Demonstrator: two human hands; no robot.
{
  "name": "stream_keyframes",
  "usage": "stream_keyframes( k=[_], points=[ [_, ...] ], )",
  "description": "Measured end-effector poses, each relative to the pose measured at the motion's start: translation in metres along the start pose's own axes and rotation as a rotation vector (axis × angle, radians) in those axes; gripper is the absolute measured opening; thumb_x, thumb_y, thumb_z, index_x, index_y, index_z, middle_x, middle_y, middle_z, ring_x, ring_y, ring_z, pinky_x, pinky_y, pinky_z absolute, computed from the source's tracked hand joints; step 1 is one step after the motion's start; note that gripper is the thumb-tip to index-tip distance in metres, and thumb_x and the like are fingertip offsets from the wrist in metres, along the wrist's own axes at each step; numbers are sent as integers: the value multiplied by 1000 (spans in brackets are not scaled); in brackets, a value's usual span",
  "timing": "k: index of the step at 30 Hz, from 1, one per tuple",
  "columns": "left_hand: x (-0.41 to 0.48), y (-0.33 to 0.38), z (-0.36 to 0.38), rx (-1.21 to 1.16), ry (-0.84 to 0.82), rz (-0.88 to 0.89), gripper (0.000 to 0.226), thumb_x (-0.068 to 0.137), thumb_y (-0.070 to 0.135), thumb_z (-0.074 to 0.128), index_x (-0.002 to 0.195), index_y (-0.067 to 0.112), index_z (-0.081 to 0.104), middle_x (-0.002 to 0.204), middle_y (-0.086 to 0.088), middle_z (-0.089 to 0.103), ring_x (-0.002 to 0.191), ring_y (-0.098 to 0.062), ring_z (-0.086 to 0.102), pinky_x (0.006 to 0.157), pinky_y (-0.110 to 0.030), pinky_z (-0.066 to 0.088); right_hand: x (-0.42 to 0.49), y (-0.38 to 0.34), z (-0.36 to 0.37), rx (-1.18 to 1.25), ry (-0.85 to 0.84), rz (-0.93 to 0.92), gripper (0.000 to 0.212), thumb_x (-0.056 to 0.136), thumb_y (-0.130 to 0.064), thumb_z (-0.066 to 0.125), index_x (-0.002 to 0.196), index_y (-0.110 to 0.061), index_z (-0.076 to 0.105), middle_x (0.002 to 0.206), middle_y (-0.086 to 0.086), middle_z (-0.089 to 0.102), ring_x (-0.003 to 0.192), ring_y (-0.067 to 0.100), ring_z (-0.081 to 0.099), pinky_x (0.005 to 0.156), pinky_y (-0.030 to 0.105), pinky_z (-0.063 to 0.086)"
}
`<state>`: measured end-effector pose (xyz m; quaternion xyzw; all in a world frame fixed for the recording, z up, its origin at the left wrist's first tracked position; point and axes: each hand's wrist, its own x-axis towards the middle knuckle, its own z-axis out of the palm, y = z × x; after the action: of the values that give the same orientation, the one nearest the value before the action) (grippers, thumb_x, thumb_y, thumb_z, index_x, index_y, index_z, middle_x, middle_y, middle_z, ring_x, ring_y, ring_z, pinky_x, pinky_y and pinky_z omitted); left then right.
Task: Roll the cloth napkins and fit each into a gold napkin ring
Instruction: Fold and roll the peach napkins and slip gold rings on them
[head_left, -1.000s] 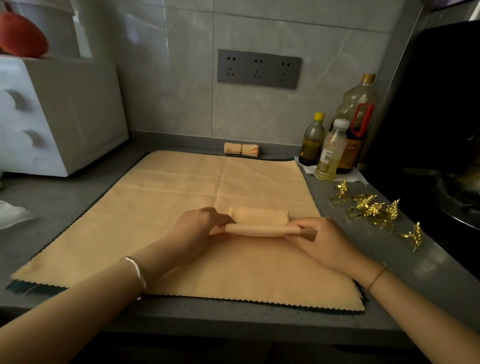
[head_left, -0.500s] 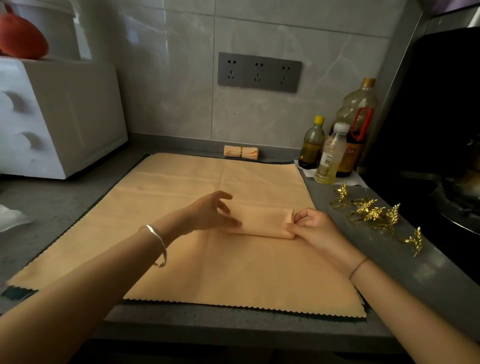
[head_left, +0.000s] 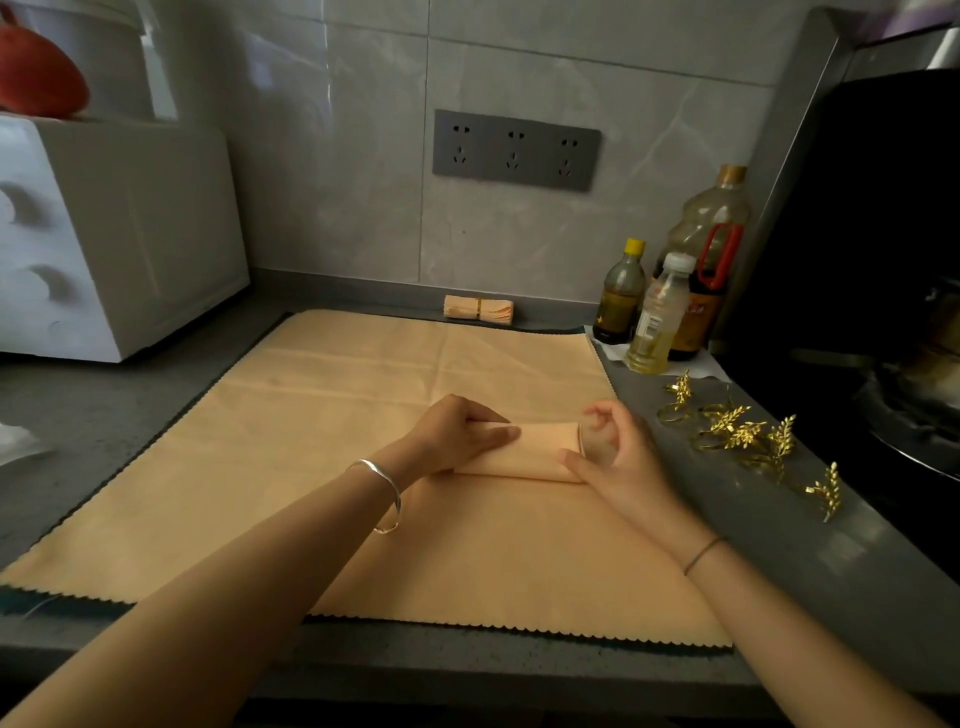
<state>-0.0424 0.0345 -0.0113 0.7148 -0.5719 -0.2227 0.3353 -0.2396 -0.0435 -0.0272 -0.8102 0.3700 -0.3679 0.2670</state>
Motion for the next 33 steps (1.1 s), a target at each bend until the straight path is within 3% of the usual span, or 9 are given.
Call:
stream_keyframes(
  k=[3,5,8,12,15,18,24,28,33],
  points=[
    [3,-2,1,8,-3,12,32,86,39,62,110,19,69,115,2,67,100,-11,59,91,-23,45,1,-5,-1,-259,-122,-289,54,88,-36,59,138,-27,41,143,-14,33,135,4,24,111,24,18],
    [5,-3,1,21,-14,29,32,87,39,61,110,20,69,115,3,66,101,-10,59,91,-21,43,0,-6,5,-375,-252,-314,53,96,-44,38,145,-28,29,152,-15,21,142,2,9,116,23,1],
    [5,-2,1,23,-58,62,29,88,37,61,111,22,69,116,5,66,103,-10,59,93,-21,43,-2,0,10,-423,-398,-229,49,100,-41,29,147,-29,21,154,-15,18,142,0,5,113,19,-6],
    [-4,2,0,405,50,293,33,95,35,48,125,25,60,130,4,57,120,-16,48,100,-26,38,-2,2,8,-456,-458,-216,49,101,-41,24,148,-28,23,154,-15,21,142,1,6,115,21,-4],
    [-22,0,-3,632,-34,456,47,98,43,25,142,31,35,151,10,29,142,-11,17,114,-25,11,0,3,10,-445,-473,-204,48,101,-40,24,147,-28,24,154,-15,21,142,1,7,117,23,-2],
    [-36,-8,-3,692,-173,464,60,91,52,8,148,34,11,155,14,6,143,-5,-7,113,-24,-11,1,4,9,-450,-481,-208,47,101,-40,24,147,-28,24,154,-14,21,143,2,7,117,25,0],
    [-37,-21,3,590,-201,418,53,97,50,19,147,41,7,156,15,3,143,-3,-5,114,-23,-8,-1,2,4,-391,-367,-319,56,95,-49,26,146,-28,27,150,-18,24,140,-2,10,115,18,-1],
    [-35,-18,2,638,-181,416,53,98,49,23,148,39,9,156,14,5,144,-6,-1,115,-25,-5,-7,-3,-14,-388,-178,-477,46,87,-51,44,126,-31,57,123,-20,55,113,1,43,99,13,25],
    [-36,-18,-4,673,-172,486,54,95,52,21,147,38,15,155,13,11,144,-6,5,115,-25,-5,-12,-1,-16,-444,-285,-528,33,85,-33,64,118,-27,64,105,-16,62,92,-2,47,84,12,34]
  ],
)
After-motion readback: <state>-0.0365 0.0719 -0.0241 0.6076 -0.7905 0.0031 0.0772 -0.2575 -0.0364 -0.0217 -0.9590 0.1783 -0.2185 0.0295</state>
